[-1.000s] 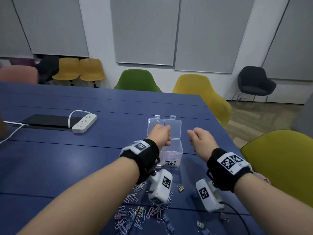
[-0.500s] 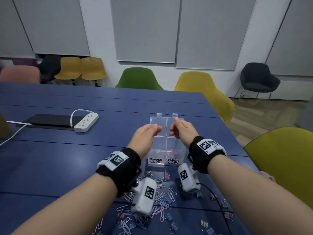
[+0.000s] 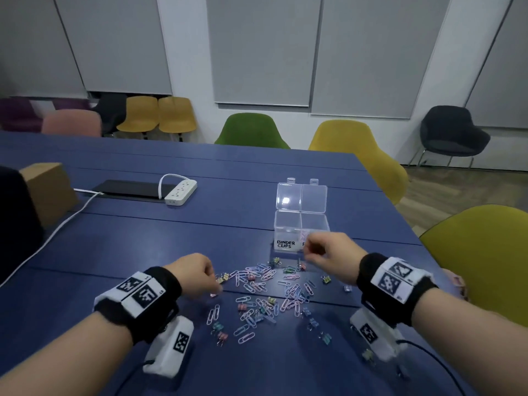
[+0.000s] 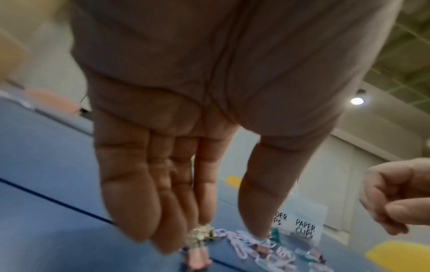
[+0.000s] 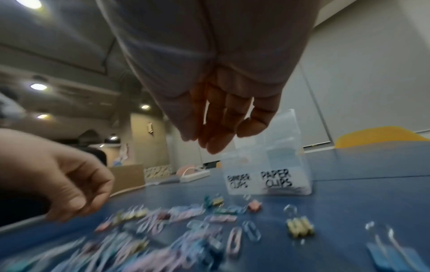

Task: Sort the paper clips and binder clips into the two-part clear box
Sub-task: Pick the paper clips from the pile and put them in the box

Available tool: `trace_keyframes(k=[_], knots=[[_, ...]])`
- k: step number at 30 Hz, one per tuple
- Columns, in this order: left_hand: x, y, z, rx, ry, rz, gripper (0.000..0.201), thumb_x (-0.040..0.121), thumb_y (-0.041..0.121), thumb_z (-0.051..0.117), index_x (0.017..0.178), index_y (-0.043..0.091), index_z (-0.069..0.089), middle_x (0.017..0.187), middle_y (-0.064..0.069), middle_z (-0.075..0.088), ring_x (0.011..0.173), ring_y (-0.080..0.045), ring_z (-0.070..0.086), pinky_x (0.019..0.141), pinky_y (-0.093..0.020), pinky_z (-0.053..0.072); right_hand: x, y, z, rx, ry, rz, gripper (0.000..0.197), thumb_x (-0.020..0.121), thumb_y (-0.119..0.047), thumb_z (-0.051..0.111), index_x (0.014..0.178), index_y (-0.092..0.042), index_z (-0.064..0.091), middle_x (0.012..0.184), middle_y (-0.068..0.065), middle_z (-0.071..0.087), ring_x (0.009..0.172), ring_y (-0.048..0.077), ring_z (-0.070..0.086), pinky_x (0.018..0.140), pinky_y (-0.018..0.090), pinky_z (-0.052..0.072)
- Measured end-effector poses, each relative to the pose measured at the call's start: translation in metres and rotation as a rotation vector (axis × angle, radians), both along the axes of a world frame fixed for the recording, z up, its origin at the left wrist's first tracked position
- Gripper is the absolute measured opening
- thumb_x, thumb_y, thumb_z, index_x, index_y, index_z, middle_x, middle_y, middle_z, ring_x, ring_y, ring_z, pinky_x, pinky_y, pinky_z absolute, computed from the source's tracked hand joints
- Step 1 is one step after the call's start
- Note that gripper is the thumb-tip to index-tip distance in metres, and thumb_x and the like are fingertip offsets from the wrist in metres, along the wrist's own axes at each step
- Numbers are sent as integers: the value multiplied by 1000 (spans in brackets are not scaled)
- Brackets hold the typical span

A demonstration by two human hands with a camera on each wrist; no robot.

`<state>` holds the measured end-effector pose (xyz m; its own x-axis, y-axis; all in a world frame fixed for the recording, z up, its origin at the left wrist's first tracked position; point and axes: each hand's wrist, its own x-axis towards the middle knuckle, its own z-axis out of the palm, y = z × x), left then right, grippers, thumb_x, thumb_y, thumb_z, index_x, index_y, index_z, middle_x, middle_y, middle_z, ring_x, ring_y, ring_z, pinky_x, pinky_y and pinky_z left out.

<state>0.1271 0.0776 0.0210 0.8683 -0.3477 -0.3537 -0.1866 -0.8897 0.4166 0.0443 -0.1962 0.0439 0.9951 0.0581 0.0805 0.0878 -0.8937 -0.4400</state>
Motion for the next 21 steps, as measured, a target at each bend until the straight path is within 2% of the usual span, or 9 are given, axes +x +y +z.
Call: trace_keyframes(k=[1,4,6,9,11,13,16,19,21], knots=[[-6,4,-1,76,3,1,23,77,30,70,66,16,55,63,-2,58,56,-19,52,59,-24,46,-7,9,-3,-64,40,53,9,89,-14,57,85,-20,63,89,-4,64,83,12,56,77,17,43],[-24,7,-3,207,30,6,29,74,32,71,60,14,54,57,-2,58,50,-18,53,56,-24,46,-18,34,-16,-244,181,155,19,89,-12,55,105,-14,66,103,-2,63,89,10,52,81,18,41],[-33,2,-4,239,11,15,36,73,39,73,58,15,50,54,1,56,48,-14,52,54,-22,45,-16,47,-23,-341,266,143,27,89,-9,54,113,-14,63,114,2,64,99,17,57,85,25,47],[-44,-8,-5,280,-97,18,38,73,42,72,60,17,48,58,3,52,56,-13,52,51,-21,41,-13,58,-31,-438,372,97,37,87,-7,59,124,-15,56,125,7,59,113,26,57,92,32,49],[-46,-16,-8,283,-134,23,32,74,37,71,66,16,48,70,1,57,68,-16,57,56,-23,44,-12,63,-33,-462,394,88,39,86,-8,61,124,-14,55,126,8,58,114,28,56,89,32,48],[-47,-24,-10,308,-149,8,24,75,31,72,83,14,57,90,-4,65,88,-21,65,68,-27,50,-10,70,-34,-484,396,90,36,87,-7,59,122,-13,56,127,10,58,114,29,56,90,32,48],[-41,-35,-16,363,-140,11,39,81,27,72,113,8,60,116,-8,66,105,-22,65,84,-28,52,-9,75,-32,-530,414,92,31,90,-7,56,121,-7,58,126,14,59,110,28,57,91,31,46],[-37,-40,-17,409,-134,12,42,84,28,69,119,7,59,121,-7,65,110,-22,64,90,-28,51,-11,74,-34,-514,343,109,29,92,-14,53,119,-7,61,123,14,62,111,28,59,90,30,45],[-36,-40,-18,415,-107,-5,36,84,28,68,114,7,62,116,-7,67,108,-22,64,89,-28,51,-12,74,-36,-534,351,120,28,93,-14,51,117,-7,62,122,14,62,113,29,58,89,30,45]])
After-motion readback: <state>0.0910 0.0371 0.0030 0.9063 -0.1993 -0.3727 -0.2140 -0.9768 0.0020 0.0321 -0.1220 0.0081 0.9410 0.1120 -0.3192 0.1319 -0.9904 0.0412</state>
